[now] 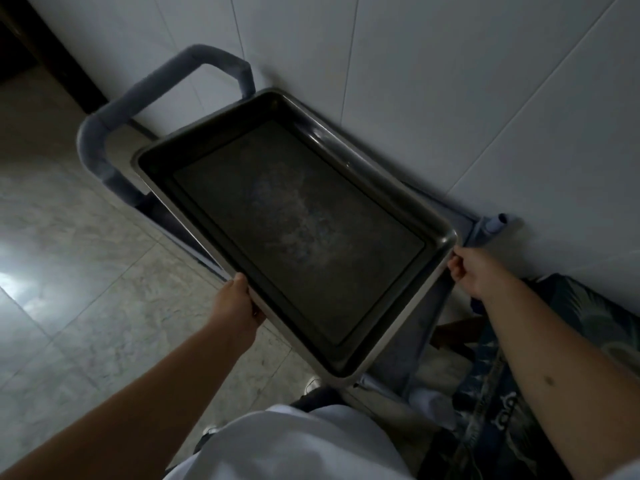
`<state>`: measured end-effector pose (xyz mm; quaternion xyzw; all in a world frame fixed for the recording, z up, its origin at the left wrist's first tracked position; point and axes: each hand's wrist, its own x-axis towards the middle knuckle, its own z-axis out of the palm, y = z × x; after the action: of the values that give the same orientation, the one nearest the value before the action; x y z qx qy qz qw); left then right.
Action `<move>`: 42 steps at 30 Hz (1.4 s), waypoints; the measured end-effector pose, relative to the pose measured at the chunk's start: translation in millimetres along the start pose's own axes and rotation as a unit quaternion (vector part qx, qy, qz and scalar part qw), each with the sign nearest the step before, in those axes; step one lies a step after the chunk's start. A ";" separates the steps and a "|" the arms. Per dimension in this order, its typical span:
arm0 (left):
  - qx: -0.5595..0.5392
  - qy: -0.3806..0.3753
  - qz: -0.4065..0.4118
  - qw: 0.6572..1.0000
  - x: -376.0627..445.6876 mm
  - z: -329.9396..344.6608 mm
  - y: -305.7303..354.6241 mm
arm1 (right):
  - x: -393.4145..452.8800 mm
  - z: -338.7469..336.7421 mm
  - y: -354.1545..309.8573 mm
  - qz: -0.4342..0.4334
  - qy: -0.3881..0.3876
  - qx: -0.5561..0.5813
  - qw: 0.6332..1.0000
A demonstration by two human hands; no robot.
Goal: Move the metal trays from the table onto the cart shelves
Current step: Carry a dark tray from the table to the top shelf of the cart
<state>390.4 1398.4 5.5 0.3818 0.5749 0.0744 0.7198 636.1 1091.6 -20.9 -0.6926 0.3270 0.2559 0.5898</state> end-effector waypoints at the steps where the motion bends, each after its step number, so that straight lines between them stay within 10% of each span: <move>1: 0.010 -0.004 -0.002 1.000 -0.5 3.1 -2.3 | 0.7 -1.7 -0.4 0.004 -0.011 -0.012 1.000; 24: 0.375 -0.114 -0.055 0.918 -14.7 27.6 3.3 | 32.1 1.6 -30.9 -0.127 0.128 -0.183 0.966; 33: 0.692 -0.128 0.255 0.663 15.3 -7.2 21.2 | -94.6 3.5 22.8 -0.210 0.031 -0.253 0.944; 42: 0.711 -0.179 0.497 0.464 38.1 -60.5 67.4 | -224.1 48.6 116.3 -0.318 0.061 -0.473 0.819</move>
<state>371.7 1494.3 16.1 0.9882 0.0008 -0.0848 0.1279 403.1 1162.8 61.0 -0.9661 -0.0378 0.1347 0.2171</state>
